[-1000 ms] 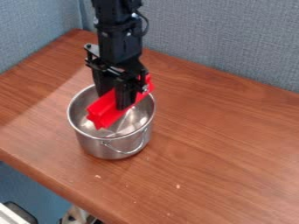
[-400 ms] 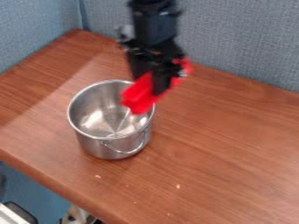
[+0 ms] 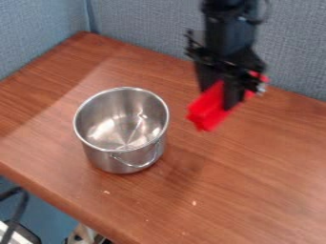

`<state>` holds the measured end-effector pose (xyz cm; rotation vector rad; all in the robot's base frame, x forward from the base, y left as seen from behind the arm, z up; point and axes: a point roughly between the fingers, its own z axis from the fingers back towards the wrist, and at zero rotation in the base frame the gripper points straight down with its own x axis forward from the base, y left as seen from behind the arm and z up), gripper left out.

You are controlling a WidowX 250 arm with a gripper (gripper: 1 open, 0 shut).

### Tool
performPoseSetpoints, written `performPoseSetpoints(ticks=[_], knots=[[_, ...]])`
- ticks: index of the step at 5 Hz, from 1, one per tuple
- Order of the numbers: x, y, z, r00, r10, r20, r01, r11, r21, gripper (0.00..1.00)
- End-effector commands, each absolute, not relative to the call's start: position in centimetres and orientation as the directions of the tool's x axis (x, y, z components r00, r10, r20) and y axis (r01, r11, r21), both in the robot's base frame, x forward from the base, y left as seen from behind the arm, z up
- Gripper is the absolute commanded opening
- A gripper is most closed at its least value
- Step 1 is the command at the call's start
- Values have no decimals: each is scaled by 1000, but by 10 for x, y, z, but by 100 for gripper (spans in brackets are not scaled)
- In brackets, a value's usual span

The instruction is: Move the red object from the metal pot to the table

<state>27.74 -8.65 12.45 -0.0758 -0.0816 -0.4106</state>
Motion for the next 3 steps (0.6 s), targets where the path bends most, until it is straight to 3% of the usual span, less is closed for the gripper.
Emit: performPoseSetpoints(ticks=[1,3], knots=[[287,-89,132,924,-352,151,364,930,-57,0],[291,-89,100,917,-374,141,386,920,-70,0]])
